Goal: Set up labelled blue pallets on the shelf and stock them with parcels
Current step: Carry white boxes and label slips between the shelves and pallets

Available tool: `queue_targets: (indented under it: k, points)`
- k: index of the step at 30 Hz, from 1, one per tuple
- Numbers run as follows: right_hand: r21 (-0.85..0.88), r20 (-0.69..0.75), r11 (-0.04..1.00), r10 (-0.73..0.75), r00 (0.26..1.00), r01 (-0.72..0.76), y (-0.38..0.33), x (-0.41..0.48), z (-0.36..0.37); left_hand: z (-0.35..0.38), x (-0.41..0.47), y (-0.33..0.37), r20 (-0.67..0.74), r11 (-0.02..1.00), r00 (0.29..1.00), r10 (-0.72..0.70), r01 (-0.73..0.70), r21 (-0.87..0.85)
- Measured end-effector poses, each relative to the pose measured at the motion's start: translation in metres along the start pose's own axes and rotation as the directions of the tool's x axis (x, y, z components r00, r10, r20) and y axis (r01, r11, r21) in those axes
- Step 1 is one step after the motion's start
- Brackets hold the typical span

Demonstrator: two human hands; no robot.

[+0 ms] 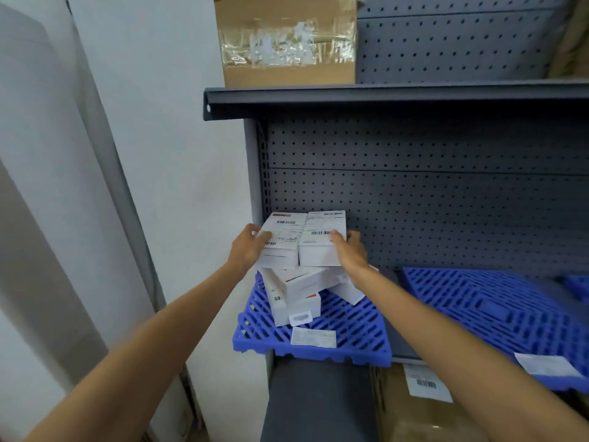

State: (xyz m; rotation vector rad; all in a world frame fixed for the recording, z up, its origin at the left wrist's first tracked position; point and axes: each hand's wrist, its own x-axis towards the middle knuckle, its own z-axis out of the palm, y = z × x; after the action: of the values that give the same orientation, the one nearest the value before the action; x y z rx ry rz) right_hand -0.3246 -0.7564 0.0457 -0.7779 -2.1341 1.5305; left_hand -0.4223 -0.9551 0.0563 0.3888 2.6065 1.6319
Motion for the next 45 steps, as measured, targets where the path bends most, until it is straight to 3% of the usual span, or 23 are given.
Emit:
queue_targets:
  k: [4, 7, 10, 14, 17, 23, 27, 33, 39, 45]
  points:
    - [-0.124, 0.018, 0.992, 0.000, 1.000, 0.002, -0.001, 0.002, -0.011, -0.010, 0.001, 0.010, 0.010, 0.941, 0.989, 0.145, -0.141, 0.307]
    - [-0.185, 0.086, 0.979, -0.069, 0.994, 0.084, -0.003, -0.003, -0.028, -0.015, -0.001, 0.024, 0.073, 0.802, 0.951, 0.300, -0.293, 0.520]
    - [-0.384, 0.148, 0.899, -0.167, 0.975, 0.212, -0.006, -0.009, -0.050, -0.007, -0.003, 0.042, 0.195, 0.671, 0.884, 0.424, -0.452, 0.588]
    - [-0.685, 0.237, 0.652, -0.225, 0.945, 0.326, 0.003, -0.023, -0.089, 0.028, -0.014, 0.069, 0.334, 0.537, 0.797, 0.502, -0.591, 0.602]
    - [-0.832, 0.278, 0.426, -0.234, 0.932, 0.355, 0.011, -0.041, -0.128, 0.064, -0.030, 0.087, 0.399, 0.503, 0.750, 0.527, -0.654, 0.565]
    - [-0.937, 0.260, 0.204, -0.135, 0.956, 0.283, 0.032, -0.082, -0.226, 0.137, -0.083, 0.127, 0.559, 0.352, 0.609, 0.562, -0.789, 0.504]
    - [-0.955, 0.219, 0.186, -0.081, 0.972, 0.231, 0.051, -0.116, -0.302, 0.191, -0.128, 0.161, 0.651, 0.207, 0.526, 0.547, -0.839, 0.504]
    - [-0.982, 0.029, 0.183, -0.086, 0.996, 0.044, 0.098, -0.184, -0.447, 0.304, -0.224, 0.221, 0.727, 0.140, 0.440, 0.527, -0.889, 0.437]
    - [-0.970, -0.161, 0.191, -0.039, 0.986, -0.150, 0.150, -0.280, -0.600, 0.423, -0.354, 0.288, 0.759, 0.062, 0.251, 0.601, -0.961, 0.269]
    - [-0.894, -0.386, 0.239, 0.016, 0.922, -0.379, 0.198, -0.368, -0.733, 0.534, -0.474, 0.339, 0.758, -0.049, 0.012, 0.652, -0.997, 0.059]
